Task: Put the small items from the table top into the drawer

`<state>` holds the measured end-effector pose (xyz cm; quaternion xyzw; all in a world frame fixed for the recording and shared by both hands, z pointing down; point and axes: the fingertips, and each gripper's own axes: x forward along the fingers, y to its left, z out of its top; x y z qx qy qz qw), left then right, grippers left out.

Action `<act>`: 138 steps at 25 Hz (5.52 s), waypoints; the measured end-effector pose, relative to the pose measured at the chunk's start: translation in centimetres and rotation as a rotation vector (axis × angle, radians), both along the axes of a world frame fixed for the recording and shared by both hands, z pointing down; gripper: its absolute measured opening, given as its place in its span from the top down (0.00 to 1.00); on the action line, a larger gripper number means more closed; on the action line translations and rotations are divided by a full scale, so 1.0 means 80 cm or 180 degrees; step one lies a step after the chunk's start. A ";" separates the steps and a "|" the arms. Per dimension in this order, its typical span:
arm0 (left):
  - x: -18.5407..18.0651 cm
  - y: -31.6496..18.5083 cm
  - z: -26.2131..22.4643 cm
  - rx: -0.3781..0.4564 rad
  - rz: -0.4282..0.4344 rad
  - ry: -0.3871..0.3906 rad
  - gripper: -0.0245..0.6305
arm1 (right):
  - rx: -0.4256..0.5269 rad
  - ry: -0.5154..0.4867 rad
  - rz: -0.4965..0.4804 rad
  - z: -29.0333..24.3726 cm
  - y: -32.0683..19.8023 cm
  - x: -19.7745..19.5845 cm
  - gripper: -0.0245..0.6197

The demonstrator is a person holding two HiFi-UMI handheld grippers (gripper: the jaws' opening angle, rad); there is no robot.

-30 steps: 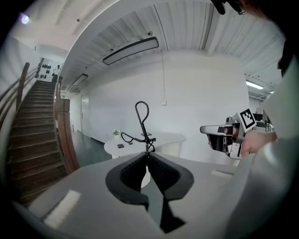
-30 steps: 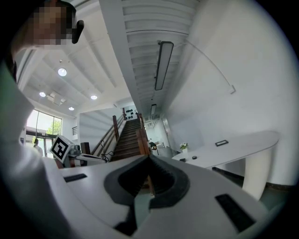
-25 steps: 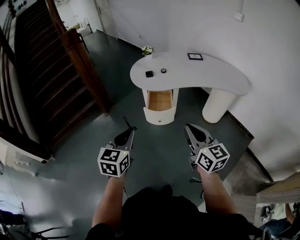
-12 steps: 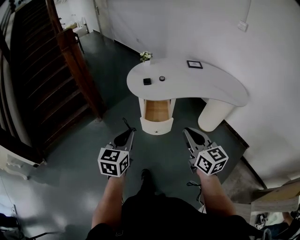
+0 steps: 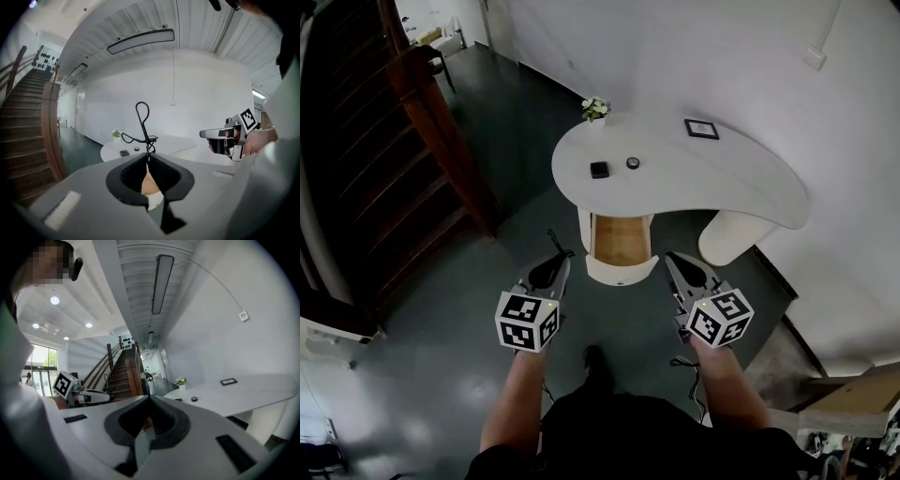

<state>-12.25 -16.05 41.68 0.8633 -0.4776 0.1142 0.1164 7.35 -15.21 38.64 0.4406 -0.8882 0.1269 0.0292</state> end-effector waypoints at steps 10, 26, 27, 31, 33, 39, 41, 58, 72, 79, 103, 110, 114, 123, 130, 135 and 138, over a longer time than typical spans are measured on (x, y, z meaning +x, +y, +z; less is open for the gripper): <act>-0.036 -0.077 0.004 -0.0017 0.0153 0.0094 0.92 | -0.0084 0.0144 0.0026 0.004 -0.066 -0.051 0.95; 0.012 -0.130 0.058 -0.0356 0.0354 -0.0003 0.92 | -0.0289 0.0041 0.0027 0.048 -0.140 -0.032 0.95; 0.018 -0.135 0.063 -0.0380 0.0367 -0.0022 0.92 | -0.0305 0.0024 0.0032 0.053 -0.145 -0.027 0.95; 0.039 -0.158 0.086 -0.0497 0.0375 -0.0070 0.92 | -0.0394 0.0007 0.0004 0.075 -0.168 -0.011 0.95; 0.052 -0.165 0.101 -0.0577 0.0413 -0.0113 0.92 | -0.0454 0.0009 -0.0003 0.087 -0.176 -0.003 0.95; 0.085 -0.178 0.160 -0.0850 0.0628 -0.0358 0.92 | -0.0654 -0.0008 0.0000 0.128 -0.192 0.014 0.95; 0.094 -0.182 0.180 -0.0935 0.0728 -0.0469 0.92 | -0.0717 0.0000 -0.0010 0.141 -0.196 0.018 0.95; 0.148 -0.183 0.345 -0.1633 0.1635 -0.1534 0.92 | -0.1029 0.0065 -0.0039 0.221 -0.218 0.048 0.95; 0.168 -0.190 0.438 -0.1849 0.2370 -0.2657 0.92 | -0.1107 0.0036 0.0091 0.237 -0.231 0.088 0.95; 0.172 -0.198 0.472 -0.1784 0.2723 -0.3162 0.92 | -0.1158 0.0039 0.0119 0.252 -0.237 0.101 0.95; 0.173 -0.204 0.555 -0.1719 0.3274 -0.3852 0.92 | -0.1331 0.0063 0.0170 0.300 -0.230 0.129 0.95; 0.173 -0.199 0.567 -0.1714 0.3385 -0.3970 0.92 | -0.1365 0.0063 0.0193 0.310 -0.225 0.133 0.95; 0.170 -0.195 0.576 -0.1792 0.3405 -0.3960 0.92 | -0.1370 0.0069 0.0180 0.313 -0.222 0.131 0.95; 0.173 -0.198 0.563 -0.1840 0.3218 -0.3635 0.75 | -0.1354 0.0081 0.0219 0.312 -0.212 0.134 0.95; 0.174 -0.212 0.487 -0.1694 0.2623 -0.2850 0.75 | -0.1240 0.0127 0.0189 0.283 -0.196 0.111 0.95; 0.168 -0.201 0.414 -0.1422 0.2359 -0.2491 0.80 | -0.1108 0.0134 0.0188 0.248 -0.175 0.083 0.95; 0.152 -0.198 0.377 -0.1330 0.2168 -0.2262 0.84 | -0.1008 0.0122 0.0197 0.223 -0.167 0.064 0.95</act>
